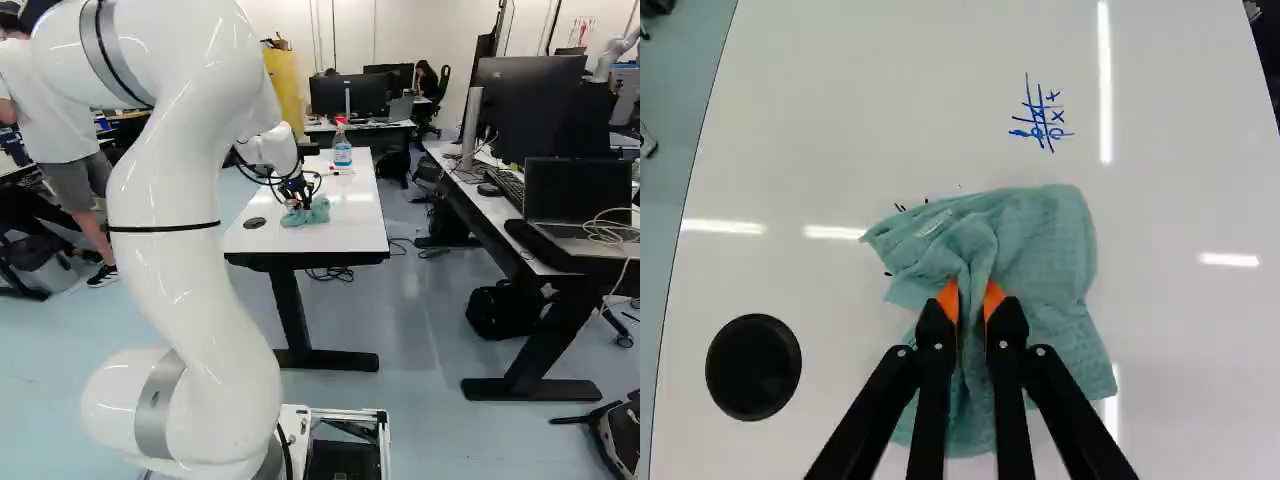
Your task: Clean the table with the green towel
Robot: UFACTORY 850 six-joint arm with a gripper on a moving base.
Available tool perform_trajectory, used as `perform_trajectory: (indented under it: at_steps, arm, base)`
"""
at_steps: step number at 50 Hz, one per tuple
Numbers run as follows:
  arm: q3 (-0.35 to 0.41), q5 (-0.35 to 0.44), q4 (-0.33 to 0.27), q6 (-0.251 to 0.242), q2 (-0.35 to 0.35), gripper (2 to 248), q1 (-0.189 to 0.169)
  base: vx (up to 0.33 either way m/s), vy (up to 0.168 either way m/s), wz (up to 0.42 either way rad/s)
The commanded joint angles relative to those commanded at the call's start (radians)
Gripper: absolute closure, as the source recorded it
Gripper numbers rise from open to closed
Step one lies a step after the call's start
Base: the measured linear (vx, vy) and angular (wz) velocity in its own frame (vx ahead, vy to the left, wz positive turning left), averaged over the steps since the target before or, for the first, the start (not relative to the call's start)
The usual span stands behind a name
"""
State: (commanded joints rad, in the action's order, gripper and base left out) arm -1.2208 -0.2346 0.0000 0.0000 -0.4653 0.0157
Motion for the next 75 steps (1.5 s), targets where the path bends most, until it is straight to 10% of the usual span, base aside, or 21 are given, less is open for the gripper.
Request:
perform_trajectory:
  at_steps: [43,75]
  arm:
    - [-0.202,0.0,0.0,0.0,-0.148,202,0.052]
    - [-0.138,0.0,0.0,0.0,-0.102,202,0.124]
  base:
    - [0.0,0.0,0.0]
    - [0.0,0.0,0.0]
